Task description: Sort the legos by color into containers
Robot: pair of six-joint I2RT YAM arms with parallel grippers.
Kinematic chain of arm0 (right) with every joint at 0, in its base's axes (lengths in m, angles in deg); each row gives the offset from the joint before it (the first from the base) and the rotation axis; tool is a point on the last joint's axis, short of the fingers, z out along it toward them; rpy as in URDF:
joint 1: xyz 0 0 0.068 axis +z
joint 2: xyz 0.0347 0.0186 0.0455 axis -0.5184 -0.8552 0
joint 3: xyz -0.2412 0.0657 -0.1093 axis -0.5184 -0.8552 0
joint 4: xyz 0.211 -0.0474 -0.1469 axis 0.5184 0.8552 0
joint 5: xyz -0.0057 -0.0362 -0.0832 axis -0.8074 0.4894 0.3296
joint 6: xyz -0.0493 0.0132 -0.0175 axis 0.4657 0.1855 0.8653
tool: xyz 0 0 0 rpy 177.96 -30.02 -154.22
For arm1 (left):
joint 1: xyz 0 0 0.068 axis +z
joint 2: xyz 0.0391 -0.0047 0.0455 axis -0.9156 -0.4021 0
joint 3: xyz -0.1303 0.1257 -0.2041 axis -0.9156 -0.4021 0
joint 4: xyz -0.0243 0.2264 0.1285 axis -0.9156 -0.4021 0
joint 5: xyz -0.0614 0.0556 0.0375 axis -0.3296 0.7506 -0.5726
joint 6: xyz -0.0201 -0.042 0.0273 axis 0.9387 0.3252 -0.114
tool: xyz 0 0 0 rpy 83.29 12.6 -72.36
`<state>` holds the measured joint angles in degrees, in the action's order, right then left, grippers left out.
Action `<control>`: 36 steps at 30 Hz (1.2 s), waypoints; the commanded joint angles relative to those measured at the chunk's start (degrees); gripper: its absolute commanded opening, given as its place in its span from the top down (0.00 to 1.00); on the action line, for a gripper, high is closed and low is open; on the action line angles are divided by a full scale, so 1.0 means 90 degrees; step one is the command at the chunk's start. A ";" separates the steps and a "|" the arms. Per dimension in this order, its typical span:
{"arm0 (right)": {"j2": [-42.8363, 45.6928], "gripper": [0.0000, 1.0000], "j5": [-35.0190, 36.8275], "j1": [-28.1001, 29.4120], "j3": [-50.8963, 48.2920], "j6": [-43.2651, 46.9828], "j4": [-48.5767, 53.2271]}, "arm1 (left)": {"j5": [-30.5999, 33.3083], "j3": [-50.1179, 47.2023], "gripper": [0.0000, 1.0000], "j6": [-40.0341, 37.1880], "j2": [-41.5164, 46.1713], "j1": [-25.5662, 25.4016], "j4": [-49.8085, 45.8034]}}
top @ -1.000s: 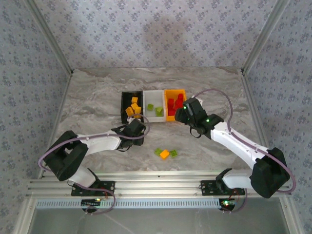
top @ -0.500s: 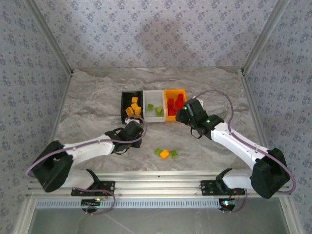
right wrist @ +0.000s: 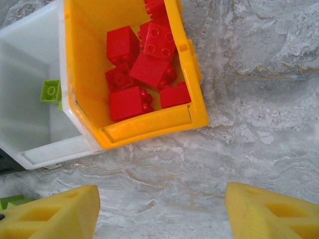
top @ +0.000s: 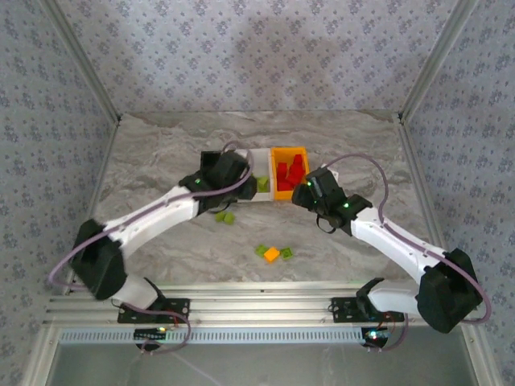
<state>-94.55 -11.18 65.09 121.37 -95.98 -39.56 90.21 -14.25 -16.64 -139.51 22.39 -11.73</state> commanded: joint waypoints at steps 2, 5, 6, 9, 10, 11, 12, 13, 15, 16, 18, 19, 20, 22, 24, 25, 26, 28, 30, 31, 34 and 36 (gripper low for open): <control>0.0264 0.31 -0.0118 -0.0041 -0.0150 -0.0139 0.0185 | 0.0301 0.1140 0.72 -0.0506 -0.1444 0.0351 -0.0260; 0.0347 0.31 -0.0204 0.0040 -0.0232 -0.0165 0.0253 | 0.0290 0.1776 0.72 -0.0508 -0.2189 0.0546 -0.0318; 0.0367 0.31 -0.0201 0.0079 -0.0265 -0.0173 0.0276 | 0.0300 0.1950 0.71 -0.0503 -0.2358 0.0572 -0.0362; 0.0387 0.31 -0.0342 0.0189 -0.0374 -0.0170 0.0293 | 0.0330 0.2485 0.70 -0.0546 -0.2831 0.0591 -0.0529; 0.0378 0.31 -0.0404 0.0219 -0.0410 -0.0182 0.0317 | 0.0301 0.2655 0.68 -0.0559 -0.2942 0.0606 -0.0603; 0.0377 0.31 -0.0452 0.0262 -0.0443 -0.0193 0.0315 | 0.0275 0.2785 0.66 -0.0557 -0.3015 0.0598 -0.0678; 0.0392 0.30 -0.0517 0.0297 -0.0471 -0.0184 0.0297 | 0.0231 0.2881 0.61 -0.0536 -0.3025 0.0591 -0.0706; 0.0397 0.30 -0.0591 0.0344 -0.0529 -0.0172 0.0280 | 0.0144 0.2925 0.53 -0.0509 -0.2985 0.0596 -0.0710; 0.0392 0.30 -0.0710 0.0437 -0.0618 -0.0149 0.0256 | 0.0068 0.2891 0.44 -0.0480 -0.2744 0.0553 -0.0633; 0.0387 0.29 -0.0764 0.0509 -0.0663 -0.0144 0.0246 | 0.0048 0.2824 0.38 -0.0483 -0.2549 0.0504 -0.0572; 0.0367 0.29 -0.0846 0.0667 -0.0733 -0.0127 0.0226 | 0.0002 0.2591 0.28 -0.0484 -0.2102 0.0400 -0.0429; 0.0349 0.29 -0.0869 0.0763 -0.0759 -0.0125 0.0234 | -0.0025 0.2410 0.23 -0.0473 -0.1810 0.0335 -0.0321; 0.0320 0.29 -0.0903 0.0854 -0.0794 -0.0110 0.0223 | -0.0063 0.2222 0.19 -0.0437 -0.1500 0.0252 -0.0222; 0.0264 0.29 -0.0976 0.1044 -0.0826 -0.0069 0.0237 | -0.0148 0.1708 0.11 -0.0347 -0.0862 0.0102 0.0005; 0.0205 0.29 -0.0961 0.1302 -0.0851 -0.0053 0.0284 | -0.0232 0.1079 0.01 -0.0207 -0.0168 -0.0073 0.0213; 0.0169 0.29 -0.0943 0.1443 -0.0866 -0.0042 0.0325 | -0.0234 0.0692 0.01 -0.0138 0.0198 -0.0179 0.0311; 0.0137 0.29 -0.0888 0.1584 -0.0889 -0.0060 0.0383 | -0.0221 0.0295 0.00 -0.0060 0.0586 -0.0306 0.0421; 0.0071 0.30 -0.0786 0.1824 -0.0930 -0.0082 0.0481 | -0.0057 -0.0426 0.00 0.0098 0.1231 -0.0547 0.0470; 0.0013 0.33 -0.0669 0.2057 -0.0994 -0.0148 0.0573 | 0.0175 -0.1003 0.01 0.0274 0.1832 -0.0770 0.0368; -0.0014 0.35 -0.0582 0.2170 -0.1029 -0.0187 0.0624 | 0.0302 -0.1328 0.01 0.0375 0.2112 -0.0881 0.0285; -0.0158 0.34 -0.0459 0.2493 -0.1090 -0.0273 0.0822 | 0.0464 -0.2159 0.01 0.0863 0.2876 -0.1043 0.0061; -0.0320 0.33 -0.0360 0.2702 -0.1097 -0.0286 0.0935 | 0.0519 -0.2621 0.01 0.1132 0.3319 -0.1070 -0.0077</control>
<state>-95.87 -17.15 87.41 112.16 -97.11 -34.93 92.18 -34.31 -11.50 -113.24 13.10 -9.67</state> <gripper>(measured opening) 0.667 0.994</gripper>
